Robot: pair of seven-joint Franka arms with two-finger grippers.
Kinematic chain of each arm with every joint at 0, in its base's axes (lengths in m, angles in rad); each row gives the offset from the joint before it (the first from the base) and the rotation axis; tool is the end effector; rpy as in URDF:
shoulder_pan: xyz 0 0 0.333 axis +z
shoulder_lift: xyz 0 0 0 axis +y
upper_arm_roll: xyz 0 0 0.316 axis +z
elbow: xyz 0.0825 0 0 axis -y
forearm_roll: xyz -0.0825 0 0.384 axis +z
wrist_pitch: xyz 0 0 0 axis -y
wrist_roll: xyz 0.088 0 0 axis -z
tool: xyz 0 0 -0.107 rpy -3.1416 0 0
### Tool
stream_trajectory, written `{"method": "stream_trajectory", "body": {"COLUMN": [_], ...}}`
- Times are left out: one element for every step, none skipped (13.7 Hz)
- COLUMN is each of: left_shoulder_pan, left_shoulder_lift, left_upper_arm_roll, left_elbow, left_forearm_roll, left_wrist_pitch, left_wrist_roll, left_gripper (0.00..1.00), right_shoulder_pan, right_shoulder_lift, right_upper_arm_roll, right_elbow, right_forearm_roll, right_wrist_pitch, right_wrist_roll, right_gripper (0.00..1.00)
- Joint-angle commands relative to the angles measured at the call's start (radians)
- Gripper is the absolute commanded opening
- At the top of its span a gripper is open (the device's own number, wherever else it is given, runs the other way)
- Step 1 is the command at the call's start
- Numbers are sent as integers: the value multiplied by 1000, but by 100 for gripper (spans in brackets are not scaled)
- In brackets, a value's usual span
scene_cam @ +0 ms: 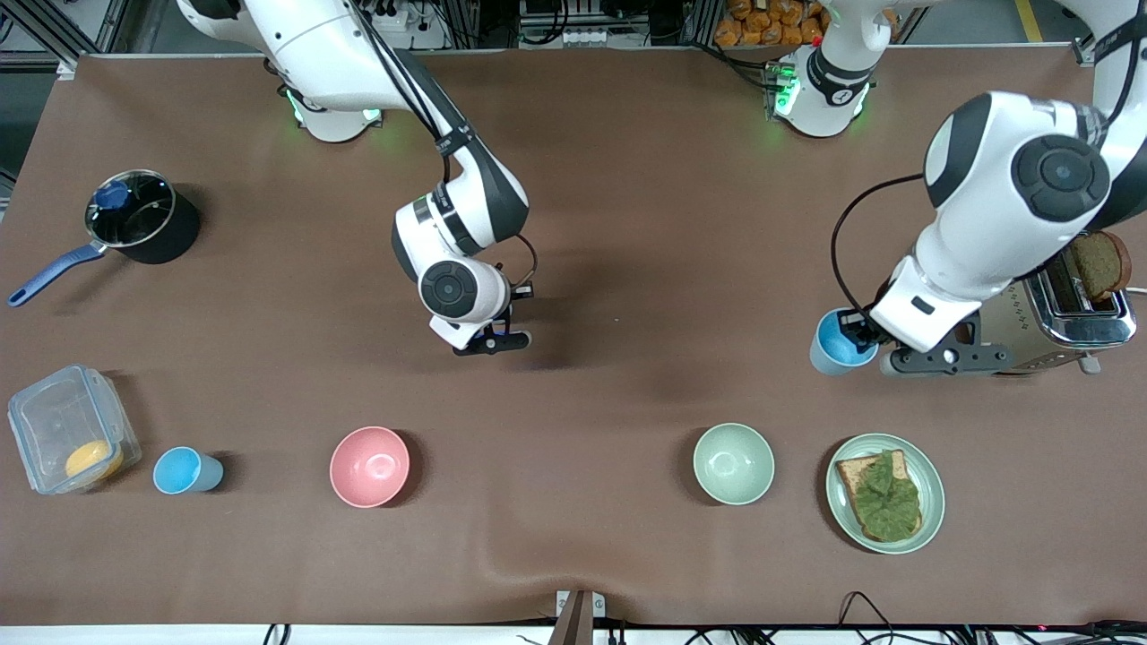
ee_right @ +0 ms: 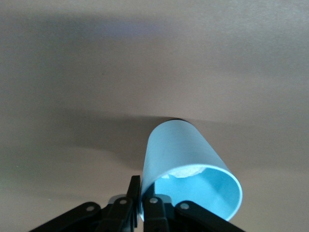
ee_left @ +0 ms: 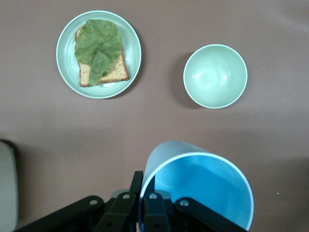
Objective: Stack blue cups with both arms
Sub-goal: 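Set the right cup down mid-table while the left gripper brings its cup over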
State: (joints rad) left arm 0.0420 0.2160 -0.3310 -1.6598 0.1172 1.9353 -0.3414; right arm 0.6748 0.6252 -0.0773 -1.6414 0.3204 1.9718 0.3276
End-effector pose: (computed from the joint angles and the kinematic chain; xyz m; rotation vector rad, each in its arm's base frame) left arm 0.6123 -0.1573 0.4925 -3.1216 -0.0377 -0.1269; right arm 0.5269 0.3891 0.2328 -3.0132 -0.1639 0.5482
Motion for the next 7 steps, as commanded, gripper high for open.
{"method": "stream_trajectory", "body": {"left_shoulder_pan": [1, -8, -11, -14, -17, -16, -17], "left_shoulder_lift": [-30, -27, -23, -21, -21, -23, -23], "left_upper_arm_roll": [-14, -16, -28, -29, -32, -39, -46], "left_elbow": [-6, -8, -5, -3, -3, -3, 8], "left_forearm_roll": [4, 4, 4, 7, 10, 12, 9], "left_wrist_pitch": [-30, -30, -30, -30, -30, -30, -30], "left_wrist_roll": [-30, -59, -100, -116, -120, -120, -122], "left_gripper": [0, 0, 0, 0, 0, 0, 0], "right_shoulder_pan": [17, 20, 20, 19, 13, 5, -4], "right_shoulder_lift": [30, 28, 24, 19, 12, 4, -2], "right_upper_arm_roll": [-13, -13, -13, -15, -15, -16, -22], "right_elbow": [38, 38, 41, 57, 69, 77, 110], "right_forearm_roll": [22, 22, 22, 22, 22, 22, 16], "right_wrist_pitch": [-2, -1, -5, -13, -19, -48, -112], "right_wrist_roll": [13, 15, 15, 15, 10, 10, 8], "right_gripper": [100, 100, 100, 100, 100, 100, 100]}}
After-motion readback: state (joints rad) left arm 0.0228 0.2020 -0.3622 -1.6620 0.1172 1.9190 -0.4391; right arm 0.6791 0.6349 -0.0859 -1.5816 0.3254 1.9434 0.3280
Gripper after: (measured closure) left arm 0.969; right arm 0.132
